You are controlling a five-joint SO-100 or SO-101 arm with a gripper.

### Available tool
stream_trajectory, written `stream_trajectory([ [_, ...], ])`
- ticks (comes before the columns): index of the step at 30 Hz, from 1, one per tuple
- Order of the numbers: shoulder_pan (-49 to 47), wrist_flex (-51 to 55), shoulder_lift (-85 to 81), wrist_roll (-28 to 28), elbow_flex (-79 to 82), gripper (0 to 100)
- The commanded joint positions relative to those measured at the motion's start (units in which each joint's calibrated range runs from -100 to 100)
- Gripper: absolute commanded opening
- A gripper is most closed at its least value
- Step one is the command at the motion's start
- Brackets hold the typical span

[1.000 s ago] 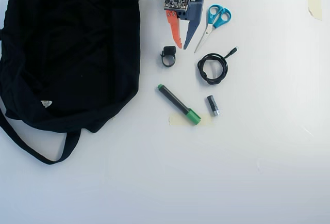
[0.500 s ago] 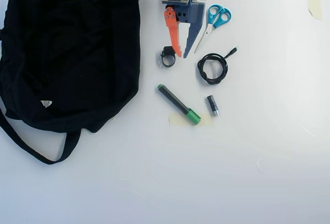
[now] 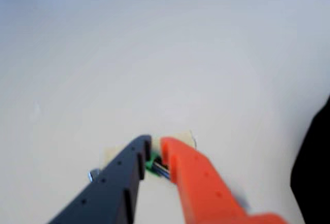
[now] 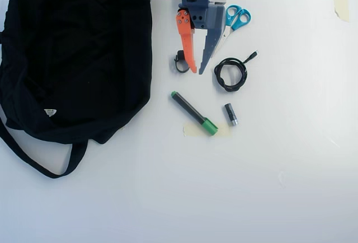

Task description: Put the bike light into the black bag

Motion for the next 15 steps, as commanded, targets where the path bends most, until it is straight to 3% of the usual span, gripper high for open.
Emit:
stream_trajectory([
  [1,0.3,-5.0,1.2,0.0,-3.2,3],
  [15,0.3,-16.2,5.9,0.0,-4.9,3],
])
